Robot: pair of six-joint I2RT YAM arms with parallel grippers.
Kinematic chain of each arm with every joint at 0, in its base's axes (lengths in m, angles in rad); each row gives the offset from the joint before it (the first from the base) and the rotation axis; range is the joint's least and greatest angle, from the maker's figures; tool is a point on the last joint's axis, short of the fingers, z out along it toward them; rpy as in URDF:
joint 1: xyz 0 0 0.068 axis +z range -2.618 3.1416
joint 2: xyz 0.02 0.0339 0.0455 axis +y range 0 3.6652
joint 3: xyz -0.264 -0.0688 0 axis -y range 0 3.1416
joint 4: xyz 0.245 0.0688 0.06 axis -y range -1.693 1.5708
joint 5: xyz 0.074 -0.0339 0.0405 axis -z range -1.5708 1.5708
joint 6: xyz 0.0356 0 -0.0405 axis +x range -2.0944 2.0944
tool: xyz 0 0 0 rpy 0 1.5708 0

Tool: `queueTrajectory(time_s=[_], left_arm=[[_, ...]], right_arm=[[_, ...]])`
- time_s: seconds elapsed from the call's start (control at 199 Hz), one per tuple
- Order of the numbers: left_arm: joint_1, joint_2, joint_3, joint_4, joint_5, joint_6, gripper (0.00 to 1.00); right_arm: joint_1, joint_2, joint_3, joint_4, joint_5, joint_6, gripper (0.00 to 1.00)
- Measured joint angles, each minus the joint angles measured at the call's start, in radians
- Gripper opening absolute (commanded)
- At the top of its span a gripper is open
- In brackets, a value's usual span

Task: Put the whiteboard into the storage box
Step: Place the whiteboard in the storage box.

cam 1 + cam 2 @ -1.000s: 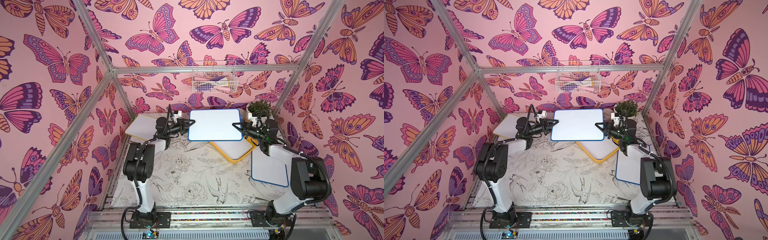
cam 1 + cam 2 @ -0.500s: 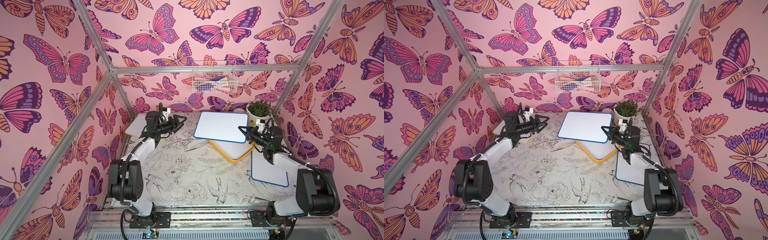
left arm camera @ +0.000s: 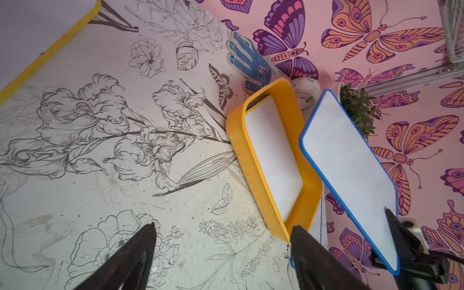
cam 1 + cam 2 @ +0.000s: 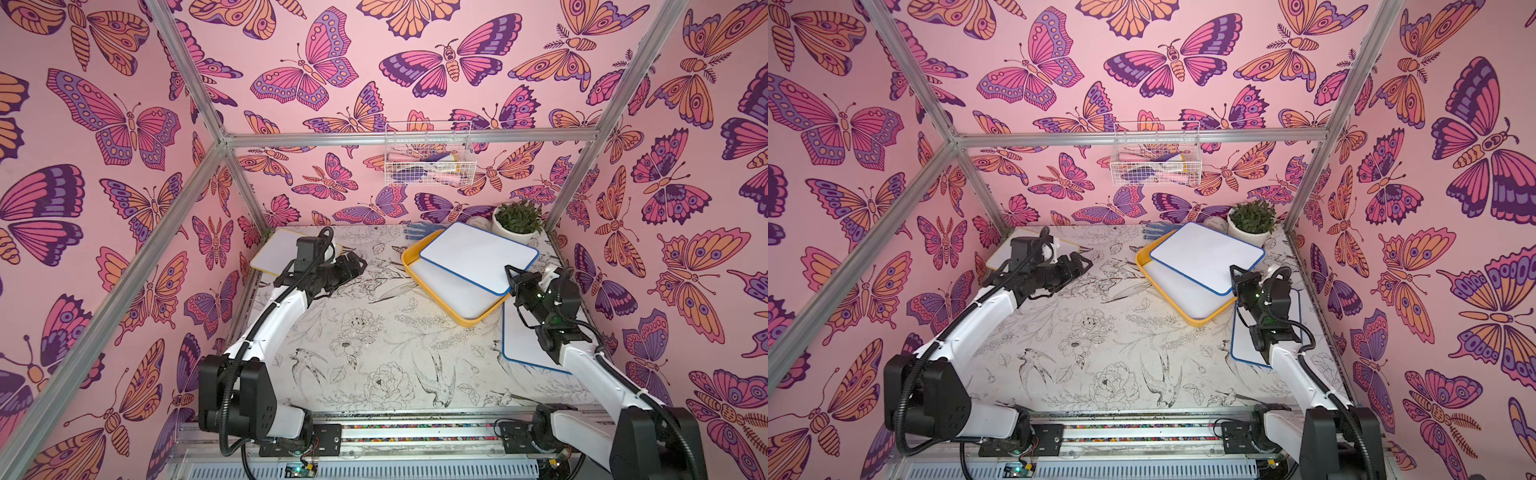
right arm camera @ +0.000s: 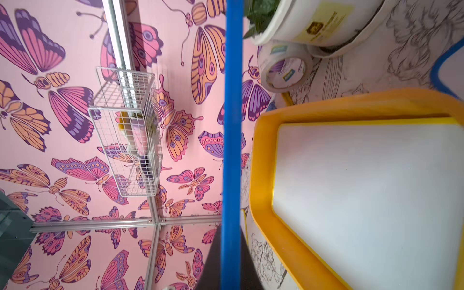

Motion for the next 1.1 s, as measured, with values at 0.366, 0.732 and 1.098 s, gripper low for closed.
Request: queueTrajectory(time_s=[0.366, 0.732, 1.098], left_arm=[[0.018, -0.004, -0.009, -0.032, -0.058, 0.024, 0.89], [0.029, -0.031, -0.009, -0.056, -0.154, 0.099, 0.89], [0.076, -0.013, -0.008, -0.062, -0.123, 0.105, 0.89]], right_arm=[[0.099, -0.079, -0.006, -0.160, 0.220, -0.033, 0.00], [0.245, 0.050, -0.005, -0.161, 0.368, -0.071, 0.00], [0.302, 0.194, 0.077, -0.100, 0.432, -0.072, 0.00]])
